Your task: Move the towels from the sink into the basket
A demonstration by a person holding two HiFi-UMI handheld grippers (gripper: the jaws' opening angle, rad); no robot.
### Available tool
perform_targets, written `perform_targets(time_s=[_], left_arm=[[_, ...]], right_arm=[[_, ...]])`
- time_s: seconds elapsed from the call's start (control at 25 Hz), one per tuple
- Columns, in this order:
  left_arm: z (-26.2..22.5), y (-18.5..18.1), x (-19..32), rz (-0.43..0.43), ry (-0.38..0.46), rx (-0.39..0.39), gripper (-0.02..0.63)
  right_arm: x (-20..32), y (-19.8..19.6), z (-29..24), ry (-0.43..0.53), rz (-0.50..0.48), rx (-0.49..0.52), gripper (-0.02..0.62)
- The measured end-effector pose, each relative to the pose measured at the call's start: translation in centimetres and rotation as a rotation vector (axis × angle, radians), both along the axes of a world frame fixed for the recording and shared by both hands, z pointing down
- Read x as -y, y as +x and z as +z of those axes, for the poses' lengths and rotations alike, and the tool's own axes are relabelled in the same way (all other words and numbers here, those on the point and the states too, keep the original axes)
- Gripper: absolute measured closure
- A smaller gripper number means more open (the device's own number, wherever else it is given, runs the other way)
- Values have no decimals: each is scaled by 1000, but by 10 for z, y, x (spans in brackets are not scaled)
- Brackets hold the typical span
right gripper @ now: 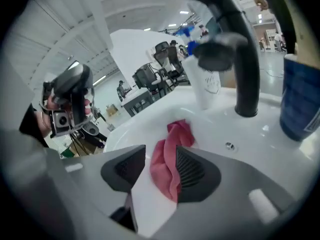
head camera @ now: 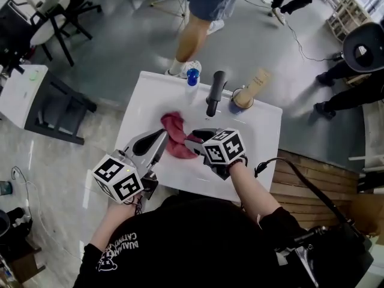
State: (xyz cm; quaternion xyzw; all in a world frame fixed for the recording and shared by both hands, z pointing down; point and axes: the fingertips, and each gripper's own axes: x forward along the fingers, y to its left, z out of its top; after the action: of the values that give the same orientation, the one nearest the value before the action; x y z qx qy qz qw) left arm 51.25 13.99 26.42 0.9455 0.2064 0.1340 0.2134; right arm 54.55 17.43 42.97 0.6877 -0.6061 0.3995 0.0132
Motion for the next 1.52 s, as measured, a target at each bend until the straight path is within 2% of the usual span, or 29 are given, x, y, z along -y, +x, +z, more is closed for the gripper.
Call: perform_targets(time_s=[0.08, 0.2, 0.32, 0.4, 0.6, 0.72, 0.88, 1.12, 1.4, 1.52], left_arm=[[4, -2, 3, -13, -3, 16, 601], [12, -8, 7, -23, -8, 30, 601], [17, -12, 11, -29, -7, 40, 601], [19, -13, 12, -41, -9, 48, 601], [25, -17, 13, -62, -15, 64, 601], [24, -17, 12, -65, -16, 60, 601], [21, -18, 7, -54, -9, 50, 601], [11, -18, 4, -50, 7, 15, 601], [-13, -19, -5, 13, -4, -53, 601], [-28, -39, -5, 65, -37, -82, 601]], right_arm=[[1, -5, 26, -80, -44, -4, 388], [0, -16, 63, -200, -108, -21, 367], [-3, -22, 91, -296, -153, -38, 373], [-7, -25, 103, -339, -178, -52, 395], [-16, -29, 123, -403, -193, -84, 497], [-16, -27, 124, -396, -159, -62, 561], [-20, -24, 113, -366, -120, -54, 572], [-20, -10, 65, -198, -37, -53, 574], [-25, 1, -3, -99, 65, -165, 574], [-29, -20, -38, -71, 143, -216, 574]])
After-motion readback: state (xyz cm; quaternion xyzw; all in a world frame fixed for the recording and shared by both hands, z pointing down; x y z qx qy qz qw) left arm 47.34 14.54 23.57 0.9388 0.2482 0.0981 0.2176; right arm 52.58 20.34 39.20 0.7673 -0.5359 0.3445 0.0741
